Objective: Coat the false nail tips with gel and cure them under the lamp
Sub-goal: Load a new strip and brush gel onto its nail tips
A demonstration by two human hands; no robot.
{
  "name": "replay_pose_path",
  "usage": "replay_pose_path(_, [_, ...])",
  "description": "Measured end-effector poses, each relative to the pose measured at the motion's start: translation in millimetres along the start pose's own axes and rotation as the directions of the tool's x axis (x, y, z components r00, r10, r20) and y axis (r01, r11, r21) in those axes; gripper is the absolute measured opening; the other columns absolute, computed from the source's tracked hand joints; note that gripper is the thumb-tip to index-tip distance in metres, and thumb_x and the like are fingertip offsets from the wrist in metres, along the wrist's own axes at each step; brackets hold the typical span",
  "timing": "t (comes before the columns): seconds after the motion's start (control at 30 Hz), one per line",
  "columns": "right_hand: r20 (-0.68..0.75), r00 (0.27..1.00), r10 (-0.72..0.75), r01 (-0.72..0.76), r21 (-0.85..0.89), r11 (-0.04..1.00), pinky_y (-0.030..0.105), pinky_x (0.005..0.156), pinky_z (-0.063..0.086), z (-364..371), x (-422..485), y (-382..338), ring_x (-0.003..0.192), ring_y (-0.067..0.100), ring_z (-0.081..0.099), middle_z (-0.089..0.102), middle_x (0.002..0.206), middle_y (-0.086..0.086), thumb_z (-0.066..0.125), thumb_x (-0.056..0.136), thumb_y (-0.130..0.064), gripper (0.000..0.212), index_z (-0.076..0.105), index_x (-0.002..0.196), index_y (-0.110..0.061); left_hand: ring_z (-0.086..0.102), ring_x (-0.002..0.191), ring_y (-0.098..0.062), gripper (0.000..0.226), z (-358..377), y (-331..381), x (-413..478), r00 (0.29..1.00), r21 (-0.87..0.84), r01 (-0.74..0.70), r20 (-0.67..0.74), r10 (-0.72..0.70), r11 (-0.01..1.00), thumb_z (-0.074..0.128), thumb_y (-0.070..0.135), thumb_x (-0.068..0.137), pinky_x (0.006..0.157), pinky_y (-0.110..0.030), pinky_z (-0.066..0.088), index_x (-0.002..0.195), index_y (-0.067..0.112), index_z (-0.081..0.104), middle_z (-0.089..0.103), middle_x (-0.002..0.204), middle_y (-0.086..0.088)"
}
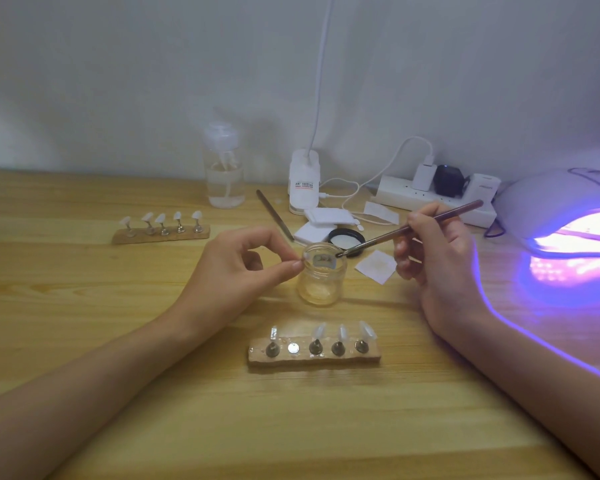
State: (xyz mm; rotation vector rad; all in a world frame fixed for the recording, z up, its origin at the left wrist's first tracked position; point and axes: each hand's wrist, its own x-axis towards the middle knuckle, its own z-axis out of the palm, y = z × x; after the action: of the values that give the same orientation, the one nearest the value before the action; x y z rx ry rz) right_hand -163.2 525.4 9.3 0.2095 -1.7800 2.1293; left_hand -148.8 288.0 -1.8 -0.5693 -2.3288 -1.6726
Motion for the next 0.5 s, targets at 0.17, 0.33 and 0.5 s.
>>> replay_pose_path(0.17, [-0.027, 1.0, -0.002, 0.004, 0.071, 0.997, 0.019, 0.041, 0.036, -6.2, 6.4, -4.7, 0.048, 0.01, 0.049, 0.053, 0.055, -0.005, 0.048, 0.098, -0.007, 0.043, 0.057, 0.062, -0.029, 0.036, 0.049, -0.008, 0.013, 0.1, 0.4, -0.5, 1.0, -0.006, 0.006, -0.001, -0.006, 1.0, 0.08, 0.019, 0.08, 0.048, -0.016, 0.033, 0.073, 0.022, 0.069, 0.07, 0.083, -0.007])
replay_pose_path(0.33, [0.225, 0.956, -0.191, 0.198, -0.011, 0.98, 0.026, 0.051, 0.045, -5.4, 4.0, -7.5, 0.058, 0.018, 0.053, 0.058, 0.068, 0.001, 0.043, 0.087, -0.003, 0.021, 0.054, 0.076, -0.018, 0.036, 0.051, -0.009, 0.013, 0.4, 0.4, -0.9, 1.0, -0.011, 0.012, -0.003, -0.012, 1.0, 0.08, 0.02, 0.08, 0.05, -0.018, 0.033, 0.073, 0.022, 0.069, 0.07, 0.085, -0.009])
replay_pose_path(0.5, [0.244, 0.924, -0.296, 0.306, -0.004, 0.952, 0.023, 0.049, 0.04, -9.9, 5.7, -11.1, 0.056, 0.018, 0.044, 0.053, 0.065, -0.003, 0.037, 0.077, 0.004, 0.028, 0.052, 0.069, -0.018, 0.035, 0.051, -0.009, 0.014, 0.0, 0.3, -1.5, 1.0, -0.026, 0.008, -0.001, -0.008, 1.0, 0.081, 0.027, 0.077, 0.05, -0.018, 0.032, 0.074, 0.022, 0.069, 0.068, 0.083, -0.014])
